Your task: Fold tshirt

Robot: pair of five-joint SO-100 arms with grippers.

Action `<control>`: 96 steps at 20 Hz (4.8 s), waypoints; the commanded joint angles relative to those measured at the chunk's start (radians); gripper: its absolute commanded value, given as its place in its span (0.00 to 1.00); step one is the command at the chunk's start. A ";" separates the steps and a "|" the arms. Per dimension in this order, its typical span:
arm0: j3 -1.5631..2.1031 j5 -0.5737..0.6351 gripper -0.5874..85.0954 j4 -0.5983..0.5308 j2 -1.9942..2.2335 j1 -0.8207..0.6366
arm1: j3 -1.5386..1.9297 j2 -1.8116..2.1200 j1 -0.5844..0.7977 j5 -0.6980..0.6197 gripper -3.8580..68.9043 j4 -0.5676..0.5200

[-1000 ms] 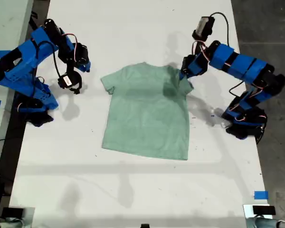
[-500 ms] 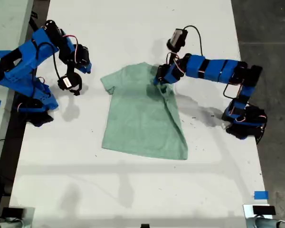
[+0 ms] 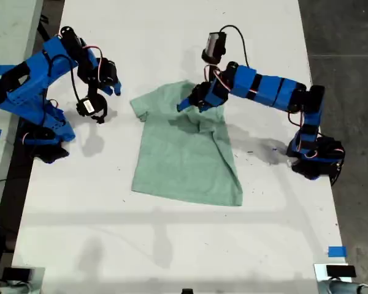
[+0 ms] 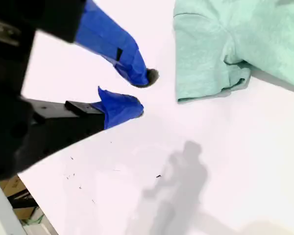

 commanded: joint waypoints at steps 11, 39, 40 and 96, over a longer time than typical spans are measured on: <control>-0.057 0.074 0.50 -0.031 -0.064 -0.006 | 0.499 0.666 -0.003 0.040 0.35 0.109; -0.049 0.239 0.01 -0.408 -0.577 -0.155 | 0.801 1.117 -0.041 0.135 0.28 0.193; -0.034 0.244 0.01 -0.396 -0.506 -0.166 | 0.808 1.127 -0.041 0.138 0.28 0.195; 0.170 -0.249 0.01 -0.230 -0.020 0.548 | 1.290 0.534 -0.629 0.518 0.27 -0.594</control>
